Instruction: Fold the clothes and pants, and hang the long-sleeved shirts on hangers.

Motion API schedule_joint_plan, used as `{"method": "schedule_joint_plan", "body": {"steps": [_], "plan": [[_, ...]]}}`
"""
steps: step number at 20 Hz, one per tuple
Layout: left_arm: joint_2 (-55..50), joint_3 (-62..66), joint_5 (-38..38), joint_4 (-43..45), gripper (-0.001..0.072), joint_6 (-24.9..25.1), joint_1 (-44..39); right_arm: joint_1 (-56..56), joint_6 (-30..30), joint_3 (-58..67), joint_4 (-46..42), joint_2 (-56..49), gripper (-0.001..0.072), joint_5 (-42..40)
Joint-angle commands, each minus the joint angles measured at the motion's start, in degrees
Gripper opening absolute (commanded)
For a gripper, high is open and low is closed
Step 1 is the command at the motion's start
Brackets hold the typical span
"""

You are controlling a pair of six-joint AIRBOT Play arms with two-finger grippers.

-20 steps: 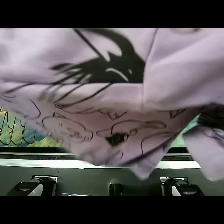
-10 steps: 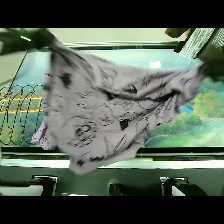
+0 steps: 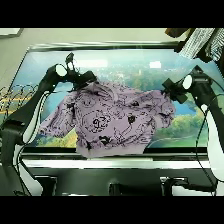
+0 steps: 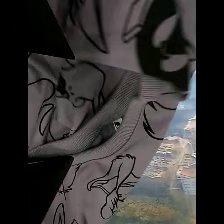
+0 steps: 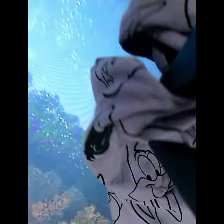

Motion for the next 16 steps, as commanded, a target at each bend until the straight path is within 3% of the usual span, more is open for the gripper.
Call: {"method": "schedule_joint_plan", "body": {"steps": [1, 3, 7, 10, 12, 16], "plan": [[1.07, 1.44, -8.02, -1.49, 0.072, -1.77, 4.26, -1.07, -7.08, 0.83, 2.8, 0.59, 0.0431, 2.1], [5.73, 1.42, -13.29, -0.13, 0.072, -1.53, 9.66, -4.9, -15.45, 1.6, 2.95, 5.73, 0.0495, 7.19], [17.11, -3.37, -21.62, 3.74, 0.072, 4.61, 19.61, -18.14, -32.87, -1.62, 4.17, 18.12, 0.0484, 19.93], [29.0, -20.02, -18.03, 3.69, 0.072, 6.84, 24.0, -26.34, -41.33, -16.59, 20.17, 27.08, 0.0487, 22.8], [38.42, -36.04, -12.85, 3.67, 0.072, 6.84, 25.16, -26.12, -45.88, -29.2, 29.14, 31.19, 0.049, 23.78], [55.84, -65.68, -4.26, -3.04, 0.072, 7.78, 25.33, -19.93, -48.7, -46.49, 35.63, 33.48, 0.051, 19.65]]}}
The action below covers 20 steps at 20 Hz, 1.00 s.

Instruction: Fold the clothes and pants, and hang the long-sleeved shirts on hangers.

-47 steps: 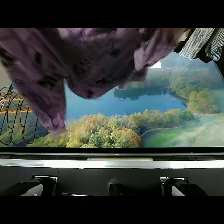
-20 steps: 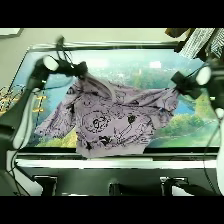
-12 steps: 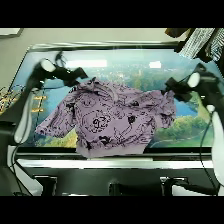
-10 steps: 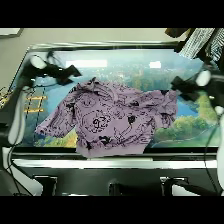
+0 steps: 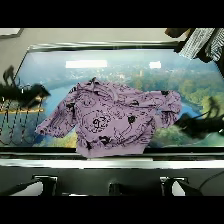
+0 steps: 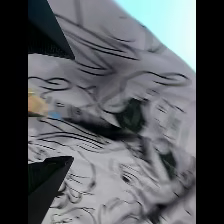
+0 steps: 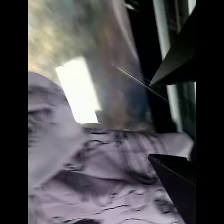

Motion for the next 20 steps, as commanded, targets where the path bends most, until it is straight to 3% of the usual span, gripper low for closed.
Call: {"method": "schedule_joint_plan", "body": {"steps": [1, 6, 12, 13, 14, 15, 20], "plan": [[14.14, -23.43, 6.32, -6.14, 0.072, 1.86, 0.94, 5.2, -5.75, -13.92, 8.9, 2.54, 0.0523, -3.08], [20.61, -35.67, 4.63, -8.79, 0.072, 4.04, -0.55, 16.39, -3.56, -17.25, 10.34, -1.55, 0.0535, -12.87], [20.46, -37.59, 2.99, -9.27, 0.072, 6.36, -6.88, 24.44, -5.73, -17.25, 17.59, -13.4, 0.0522, -20.04], [20.35, -37.59, 2.99, -9.25, 0.072, 6.4, -8.46, 25.2, -5.73, -17.22, 18.43, -13.92, 0.0415, -21.05], [20.09, -37.7, 3.15, -9.25, 0.072, 6.38, -10.16, 25.49, -5.7, -17.2, 18.93, -13.84, 0.0208, -21.49], [19.67, -37.94, 3.5, -9.25, 0.072, 6.4, -11.74, 25.46, -5.66, -17.18, 19.17, -13.55, 0.0072, -21.68], [15.06, -38.51, 8.46, -10.97, 0.072, 6.43, -19.23, 25.46, -4.26, -17.18, 19.08, -10.75, 0.0046, -21.09]]}}
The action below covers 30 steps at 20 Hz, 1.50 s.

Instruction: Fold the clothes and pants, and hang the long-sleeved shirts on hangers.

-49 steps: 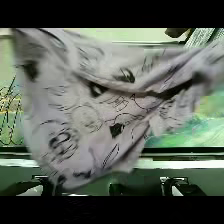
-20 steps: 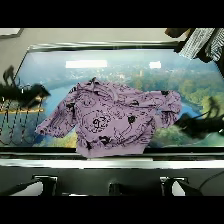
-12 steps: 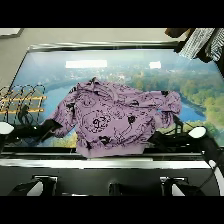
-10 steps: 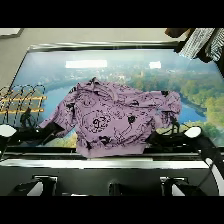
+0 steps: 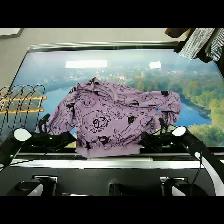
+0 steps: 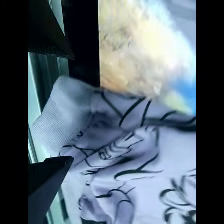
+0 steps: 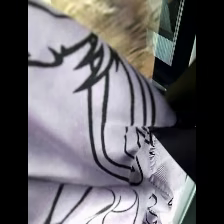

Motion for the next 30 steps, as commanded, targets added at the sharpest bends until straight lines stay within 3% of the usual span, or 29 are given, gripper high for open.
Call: {"method": "schedule_joint_plan", "body": {"steps": [1, 8, 9, 10, 11, 13, 15, 17, 22, 25, 28, 30], "plan": [[-3.3, -0.31, 4.07, -1.11, 0.072, 0.07, -5.03, 0.35, 1.38, 0.0, 0.85, 1.68, 0.0047, 0.11], [-9.42, -0.24, 9.57, -1.6, 0.0709, 0.48, -9.14, 0.37, 1.38, 0.0, 1.57, 3.48, 0.0047, 3.67], [-9.7, -0.17, 9.73, -1.75, 0.0547, 0.48, -9.49, 0.37, 1.33, 0.0, 2.51, 3.74, 0.0047, 4.02], [-9.7, -0.02, 9.68, -1.75, 0.0141, 0.5, -9.51, 0.37, 1.27, 0.0, 3.93, 4.2, 0.0046, 4.22], [-9.57, 0.52, 9.73, -1.81, 0.0027, 0.7, -9.49, 0.37, 0.83, 0.0, 5.95, 4.96, 0.0046, 4.02], [-9.57, 4.22, 9.73, -1.73, 0.0025, 1.4, -8.96, 0.28, -2.1, 1.97, 9.27, 6.97, 0.0046, 2.32], [-9.6, 12.96, 8.96, 0.76, 0.0024, 4.35, -7.56, 0.31, -1.7, 10.75, 5.53, 6.93, 0.0045, 1.64], [-9.62, 25.66, 9.03, 5.03, 0.0024, 3.02, -5.42, 0.31, 0.42, 24.11, 0.26, 6.51, 0.0045, 1.38], [-9.55, 59.04, 13.88, 5.55, 0.0026, 2.82, -0.92, 0.31, 2.69, 59.28, -14.01, 6.54, 0.0045, -0.76], [-9.31, 76.26, 17.44, 5.53, 0.0026, 2.84, -1.09, 0.31, 3.34, 78.68, -16.26, 6.62, 0.0045, 0.48], [-6.58, 85.7, 16.72, 5.55, 0.0026, 2.82, -1.11, 0.31, 3.48, 92.15, -16.15, 7.89, 0.0045, 2.43], [-2.78, 86.42, 16.61, 5.6, 0.0026, 2.82, -1.01, 0.31, 4.17, 94.4, -15.98, 11.82, 0.0045, 2.51]]}}
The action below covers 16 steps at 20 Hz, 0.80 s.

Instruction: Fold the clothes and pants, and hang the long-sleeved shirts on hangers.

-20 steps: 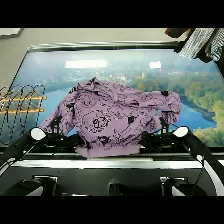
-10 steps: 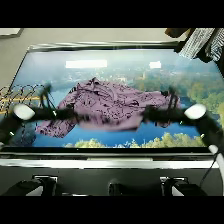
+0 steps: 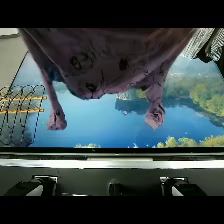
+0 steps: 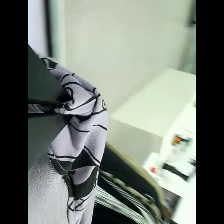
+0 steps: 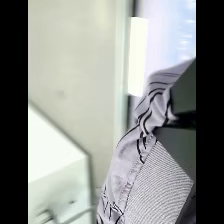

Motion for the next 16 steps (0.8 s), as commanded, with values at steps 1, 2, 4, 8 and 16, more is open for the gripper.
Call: {"method": "schedule_joint_plan", "body": {"steps": [1, 2, 4, 8, 16], "plan": [[5.57, 6.05, -0.09, 0.33, 0.0026, -0.04, 0.22, -0.04, 1.64, 8.41, -1.33, 5.66, 0.0045, 1.16], [7.39, 6.05, -1.44, 0.33, 0.0025, -0.11, 0.22, -0.04, 2.71, 8.41, -1.57, 7.91, 0.0046, 2.1], [10.64, 6.05, -4.98, 2.49, 0.0025, -4.39, 0.2, -0.04, 5.33, 8.41, -2.43, 11.82, 0.0046, 3.87], [13.33, 6.03, -10.56, 10.01, 0.0026, -12.66, 0.2, -0.04, 12.87, 8.41, -7.76, 14.73, 0.0046, 4.11], [-4.17, -0.81, -22.75, 9.55, 0.0026, -12.59, -0.15, -0.04, 18.8, 4.09, -13.57, -6.82, 0.0046, 8.02]]}}
